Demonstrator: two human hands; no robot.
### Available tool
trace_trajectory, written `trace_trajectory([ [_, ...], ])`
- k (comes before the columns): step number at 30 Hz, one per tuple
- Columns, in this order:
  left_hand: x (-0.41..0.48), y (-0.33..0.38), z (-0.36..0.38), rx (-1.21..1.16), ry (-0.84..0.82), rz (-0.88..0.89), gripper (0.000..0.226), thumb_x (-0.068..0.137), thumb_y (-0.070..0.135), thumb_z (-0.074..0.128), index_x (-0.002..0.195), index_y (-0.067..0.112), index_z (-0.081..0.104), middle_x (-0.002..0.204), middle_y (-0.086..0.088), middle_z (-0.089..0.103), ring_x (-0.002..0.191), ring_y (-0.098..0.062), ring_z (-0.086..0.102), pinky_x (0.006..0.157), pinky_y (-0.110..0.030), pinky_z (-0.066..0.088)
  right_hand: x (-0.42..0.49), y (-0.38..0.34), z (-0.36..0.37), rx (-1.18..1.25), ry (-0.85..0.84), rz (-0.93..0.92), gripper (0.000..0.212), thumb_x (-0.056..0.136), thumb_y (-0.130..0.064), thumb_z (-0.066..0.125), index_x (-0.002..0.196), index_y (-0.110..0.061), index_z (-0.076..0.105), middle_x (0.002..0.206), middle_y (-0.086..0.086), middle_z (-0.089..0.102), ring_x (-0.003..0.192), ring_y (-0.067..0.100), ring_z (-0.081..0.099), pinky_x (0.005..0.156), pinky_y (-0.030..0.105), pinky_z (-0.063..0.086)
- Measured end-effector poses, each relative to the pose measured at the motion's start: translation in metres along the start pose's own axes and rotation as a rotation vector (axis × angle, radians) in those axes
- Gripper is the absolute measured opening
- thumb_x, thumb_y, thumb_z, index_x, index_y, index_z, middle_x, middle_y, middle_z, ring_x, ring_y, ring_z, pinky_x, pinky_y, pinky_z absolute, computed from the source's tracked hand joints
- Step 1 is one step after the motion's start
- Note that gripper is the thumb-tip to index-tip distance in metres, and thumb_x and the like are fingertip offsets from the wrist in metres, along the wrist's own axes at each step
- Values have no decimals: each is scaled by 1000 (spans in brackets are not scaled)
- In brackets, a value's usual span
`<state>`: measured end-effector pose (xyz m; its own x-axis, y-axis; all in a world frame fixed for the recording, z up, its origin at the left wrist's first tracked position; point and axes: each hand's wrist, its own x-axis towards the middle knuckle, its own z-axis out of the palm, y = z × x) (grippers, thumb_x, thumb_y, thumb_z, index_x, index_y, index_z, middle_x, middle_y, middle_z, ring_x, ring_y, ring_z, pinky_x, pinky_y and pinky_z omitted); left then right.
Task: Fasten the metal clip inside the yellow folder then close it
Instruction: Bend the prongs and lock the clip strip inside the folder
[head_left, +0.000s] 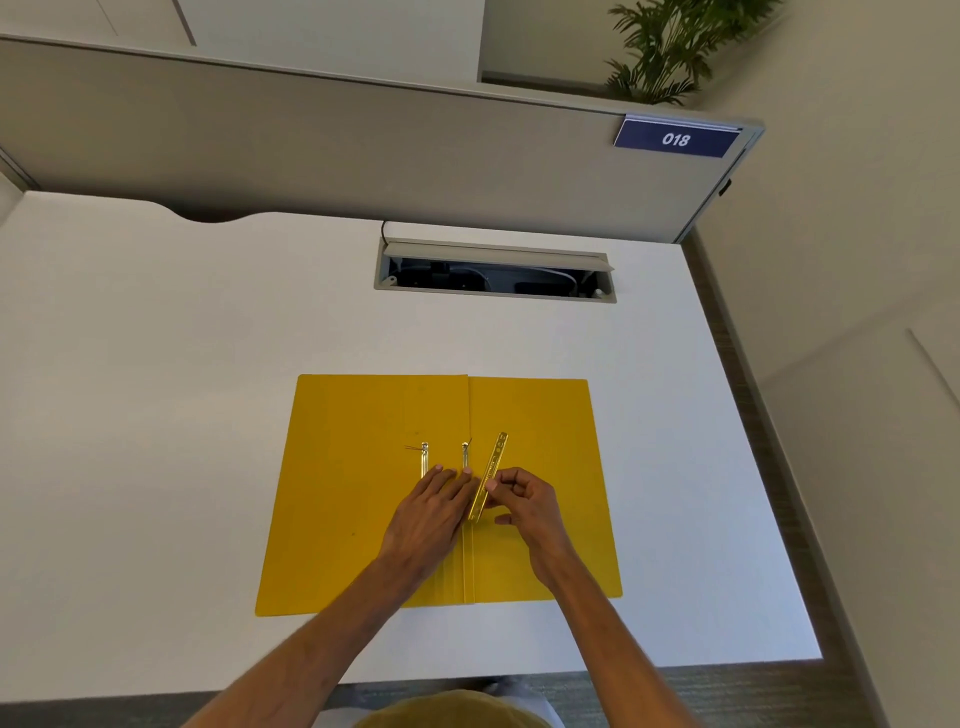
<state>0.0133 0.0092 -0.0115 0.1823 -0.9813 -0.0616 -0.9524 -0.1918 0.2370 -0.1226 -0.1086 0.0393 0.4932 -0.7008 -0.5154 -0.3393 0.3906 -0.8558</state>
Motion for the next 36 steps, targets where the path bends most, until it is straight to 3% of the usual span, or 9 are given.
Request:
trace_trajectory([
  [7,-1,4,-4,3,44,-2,51,106,27,64,155,16,55,159,-5,59,147,-24,56,130,-42,37,0,-3,4,-78,0,-24,6,97,-22,79,101,-18,77,85,-2,81,73,8,72,64,27,53],
  [11,-1,3,-2,6,23,-23,58,109,26,55,164,14,40,167,-6,49,156,-25,45,135,-42,28,0,-4,7,-89,5,-41,3,96,-23,80,97,-22,77,89,9,80,70,7,69,58,22,50],
  [16,-3,3,-3,-15,18,-25,60,108,25,57,165,16,39,169,-6,47,157,-24,42,135,-43,28,3,0,11,-104,1,-61,5,98,-16,78,96,-20,76,86,2,76,66,-2,67,56,9,49],
  [20,-5,4,-5,-66,46,-27,58,105,24,65,160,19,49,165,-5,53,154,-26,49,131,-43,35,4,3,12,-102,9,-55,2,97,-15,78,99,-16,76,89,6,77,72,5,67,56,9,49],
  [24,-5,4,-5,-86,27,-35,57,107,23,60,162,19,46,169,-4,47,157,-25,43,134,-42,30,5,5,12,-101,28,-50,10,98,-18,78,104,-10,77,101,18,79,81,14,68,56,10,49],
  [30,-6,4,-5,-88,42,-34,57,104,23,68,158,19,52,164,-5,54,153,-26,49,130,-43,38,2,2,11,-99,40,-48,8,98,-18,77,104,-13,77,100,12,79,78,7,69,57,8,50],
  [36,-4,3,-2,-99,-10,-56,62,109,25,58,166,19,37,173,-3,40,162,-24,33,135,-43,26,-3,-7,12,-39,6,-62,3,98,-16,77,98,-18,76,86,0,79,67,-1,71,56,11,52],
])
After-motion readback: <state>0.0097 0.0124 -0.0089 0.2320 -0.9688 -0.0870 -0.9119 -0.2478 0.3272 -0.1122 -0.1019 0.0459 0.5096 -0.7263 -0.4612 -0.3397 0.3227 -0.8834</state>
